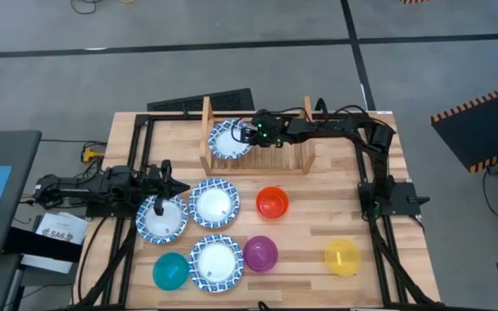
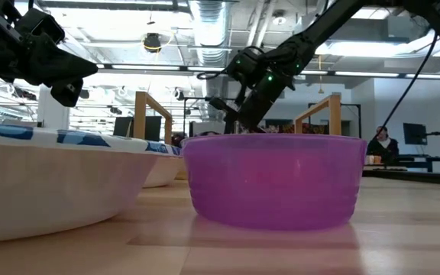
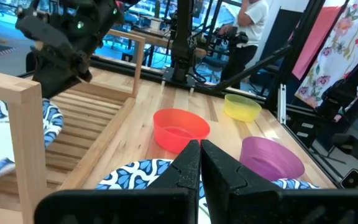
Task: Place and stack bowls onto a shelf
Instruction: Put the right blue pattern bowl on the shelf, then put the orange transparent bowl on the shelf
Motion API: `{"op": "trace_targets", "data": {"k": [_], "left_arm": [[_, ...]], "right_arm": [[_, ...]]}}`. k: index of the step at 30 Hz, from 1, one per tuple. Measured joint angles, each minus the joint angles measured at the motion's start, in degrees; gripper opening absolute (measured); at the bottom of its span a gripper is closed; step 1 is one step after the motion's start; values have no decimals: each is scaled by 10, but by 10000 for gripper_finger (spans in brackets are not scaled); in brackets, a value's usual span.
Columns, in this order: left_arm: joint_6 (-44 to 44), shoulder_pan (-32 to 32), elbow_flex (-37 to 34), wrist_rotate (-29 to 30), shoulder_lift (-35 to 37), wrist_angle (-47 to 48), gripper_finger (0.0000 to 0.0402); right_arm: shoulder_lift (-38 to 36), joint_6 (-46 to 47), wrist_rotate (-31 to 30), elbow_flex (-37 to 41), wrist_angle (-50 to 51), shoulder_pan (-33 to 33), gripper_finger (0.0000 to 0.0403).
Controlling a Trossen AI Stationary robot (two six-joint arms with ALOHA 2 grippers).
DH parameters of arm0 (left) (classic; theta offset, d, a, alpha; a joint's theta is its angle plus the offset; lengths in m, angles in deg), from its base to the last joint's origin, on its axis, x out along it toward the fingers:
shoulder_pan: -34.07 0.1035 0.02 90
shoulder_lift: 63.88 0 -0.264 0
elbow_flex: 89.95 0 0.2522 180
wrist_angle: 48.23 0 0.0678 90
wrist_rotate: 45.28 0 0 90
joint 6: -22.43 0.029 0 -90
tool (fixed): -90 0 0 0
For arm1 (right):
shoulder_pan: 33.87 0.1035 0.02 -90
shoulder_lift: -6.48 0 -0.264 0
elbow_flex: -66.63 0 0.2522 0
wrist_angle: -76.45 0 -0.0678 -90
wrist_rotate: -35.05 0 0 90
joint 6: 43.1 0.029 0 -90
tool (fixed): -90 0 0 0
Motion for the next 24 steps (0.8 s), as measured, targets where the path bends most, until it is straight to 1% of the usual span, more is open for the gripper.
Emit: {"op": "trace_targets", "data": {"k": [5, 9, 11, 15, 18, 20, 22, 24], "left_arm": [[0, 0, 0, 0, 0, 0, 0], [0, 0, 0, 0, 0, 0, 0], [0, 0, 0, -1, 0, 0, 0], [0, 0, 0, -1, 0, 0, 0], [0, 0, 0, -1, 0, 0, 0], [0, 0, 0, -1, 0, 0, 0], [0, 0, 0, -1, 0, 0, 0], [0, 0, 0, -1, 0, 0, 0]], "right_arm": [[-22, -45, -3, -1, 25, -15, 202], [-46, -85, -3, 0, 67, -27, 230], [-62, -109, -3, 0, 98, -31, 235], [-104, -161, 13, 0, 124, -34, 236], [-150, -214, 44, 0, 132, -28, 234], [-181, -255, 69, -1, 141, -14, 234], [-215, -298, 92, -1, 179, 8, 234], [-247, -333, 99, -1, 222, 38, 234]]}}
